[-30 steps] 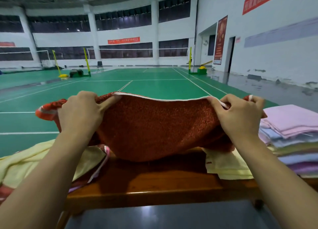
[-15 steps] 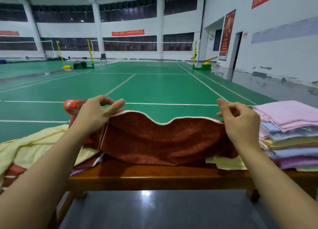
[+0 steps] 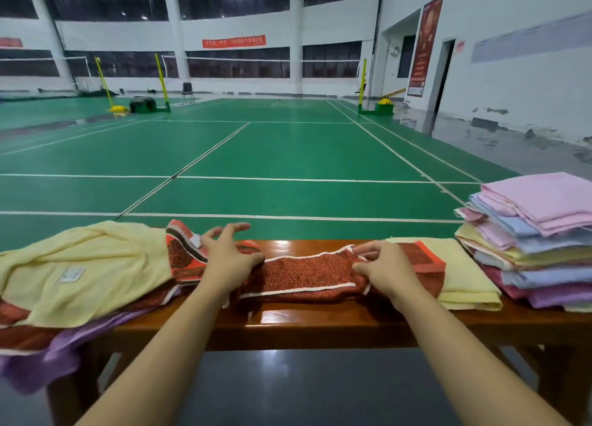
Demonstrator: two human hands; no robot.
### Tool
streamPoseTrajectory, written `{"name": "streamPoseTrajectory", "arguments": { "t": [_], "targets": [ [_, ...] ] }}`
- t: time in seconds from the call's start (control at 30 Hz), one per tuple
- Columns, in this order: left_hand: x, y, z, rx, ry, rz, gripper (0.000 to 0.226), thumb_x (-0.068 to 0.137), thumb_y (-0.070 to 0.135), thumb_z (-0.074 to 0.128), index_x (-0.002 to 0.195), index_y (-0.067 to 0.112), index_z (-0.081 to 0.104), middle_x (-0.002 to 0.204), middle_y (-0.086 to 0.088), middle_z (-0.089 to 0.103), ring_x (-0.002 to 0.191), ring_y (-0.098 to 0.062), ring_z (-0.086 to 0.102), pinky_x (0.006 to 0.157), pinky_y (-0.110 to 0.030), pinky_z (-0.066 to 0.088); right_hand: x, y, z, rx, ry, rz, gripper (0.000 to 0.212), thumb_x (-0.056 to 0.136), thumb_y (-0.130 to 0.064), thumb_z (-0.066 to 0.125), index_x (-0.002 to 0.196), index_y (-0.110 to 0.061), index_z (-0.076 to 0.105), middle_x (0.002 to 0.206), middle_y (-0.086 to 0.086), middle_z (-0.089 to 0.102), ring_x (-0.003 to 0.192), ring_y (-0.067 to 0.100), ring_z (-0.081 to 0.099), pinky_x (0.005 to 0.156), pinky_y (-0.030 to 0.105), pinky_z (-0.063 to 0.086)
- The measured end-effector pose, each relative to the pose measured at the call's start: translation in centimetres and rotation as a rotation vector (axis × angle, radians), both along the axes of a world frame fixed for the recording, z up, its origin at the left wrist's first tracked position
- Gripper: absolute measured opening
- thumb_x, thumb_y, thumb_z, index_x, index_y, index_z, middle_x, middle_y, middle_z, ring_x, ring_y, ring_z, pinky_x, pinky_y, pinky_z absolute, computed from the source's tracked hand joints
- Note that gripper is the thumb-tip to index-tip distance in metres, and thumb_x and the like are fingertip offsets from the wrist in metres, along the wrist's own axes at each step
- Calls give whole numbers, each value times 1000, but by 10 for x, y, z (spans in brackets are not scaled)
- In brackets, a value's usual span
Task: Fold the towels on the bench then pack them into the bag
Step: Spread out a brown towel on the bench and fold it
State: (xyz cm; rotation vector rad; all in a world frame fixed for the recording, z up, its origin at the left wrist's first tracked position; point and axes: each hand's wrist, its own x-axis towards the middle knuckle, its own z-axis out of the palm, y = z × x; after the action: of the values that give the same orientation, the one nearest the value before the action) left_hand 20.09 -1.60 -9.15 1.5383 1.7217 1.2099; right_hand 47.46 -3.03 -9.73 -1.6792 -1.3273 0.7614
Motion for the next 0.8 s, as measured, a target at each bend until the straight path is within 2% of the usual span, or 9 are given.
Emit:
{"name": "streamPoseTrajectory", "arguments": {
  "t": [0.03, 0.13, 0.2, 0.27, 0.4, 0.57, 0.67, 0.73, 0.8],
  "targets": [
    [2, -1, -4, 8, -14, 45, 50, 83, 13, 79, 125, 30, 58, 139, -8, 26, 110, -18, 58, 111, -27, 38, 0, -1, -2, -25, -132, 5, 26, 87, -6, 77, 109, -18, 71, 118, 4, 67, 84, 24, 73, 80, 39, 60],
    [0, -1, -7, -50, 0, 194, 49, 90, 32, 74, 134, 21, 57, 142, -18, 40, 123, -31, 51, 109, -38, 41, -1, -2, -5, -25, -532, -62, 40, 86, -31, 80, 122, -18, 67, 124, 4, 66, 113, 25, 63, 97, 38, 50],
    [-4, -1, -7, -115, 30, 207, 59, 91, 32, 73, 143, 16, 50, 146, -20, 43, 129, -34, 48, 109, -41, 40, -2, -3, -4, -12, -647, -97, 41, 88, -38, 77, 120, -15, 67, 116, 5, 69, 110, 26, 63, 97, 39, 51],
    [-7, -2, -4, -115, 28, 211, 66, 90, 18, 73, 149, 14, 44, 150, -20, 44, 132, -35, 47, 110, -41, 40, -3, -2, -3, -20, -696, -89, 34, 90, -40, 73, 111, -13, 73, 98, 5, 74, 98, 23, 68, 93, 37, 53],
    [-7, -7, 8, -46, -141, 181, 81, 81, -6, 75, 152, 16, 42, 145, -17, 49, 128, -33, 51, 112, -44, 42, -4, -7, 7, 100, -589, -108, 21, 90, -39, 74, 101, -21, 70, 93, -4, 69, 93, 19, 66, 82, 33, 50],
    [-1, -4, 16, -70, -701, 108, 72, 75, -21, 70, 137, 13, 57, 120, -12, 59, 107, -32, 61, 102, -45, 50, 2, -12, 23, 144, -451, -137, 25, 87, -46, 75, 92, -26, 61, 84, -9, 65, 84, 17, 63, 73, 35, 51],
    [4, -1, 13, -218, -954, -54, 53, 80, -15, 68, 128, 8, 63, 102, -17, 66, 87, -29, 66, 81, -40, 57, 2, -13, 27, 183, -240, -68, 25, 86, -44, 77, 89, -23, 63, 81, -9, 66, 77, 8, 63, 67, 30, 49],
    [13, -2, 12, -271, -1003, -106, 41, 85, -6, 68, 124, 7, 64, 88, -15, 69, 73, -26, 67, 68, -38, 60, -2, -11, 26, 219, -75, -15, 26, 87, -41, 77, 88, -17, 66, 80, -5, 69, 72, 3, 63, 65, 26, 47],
    [24, -1, 13, -236, -1023, -114, 38, 87, 0, 70, 124, 6, 66, 90, -14, 72, 73, -25, 69, 67, -36, 61, -7, -10, 26, 247, -15, 22, 27, 90, -41, 73, 85, -16, 66, 77, -3, 69, 67, 2, 62, 66, 27, 47]
  ]
}}
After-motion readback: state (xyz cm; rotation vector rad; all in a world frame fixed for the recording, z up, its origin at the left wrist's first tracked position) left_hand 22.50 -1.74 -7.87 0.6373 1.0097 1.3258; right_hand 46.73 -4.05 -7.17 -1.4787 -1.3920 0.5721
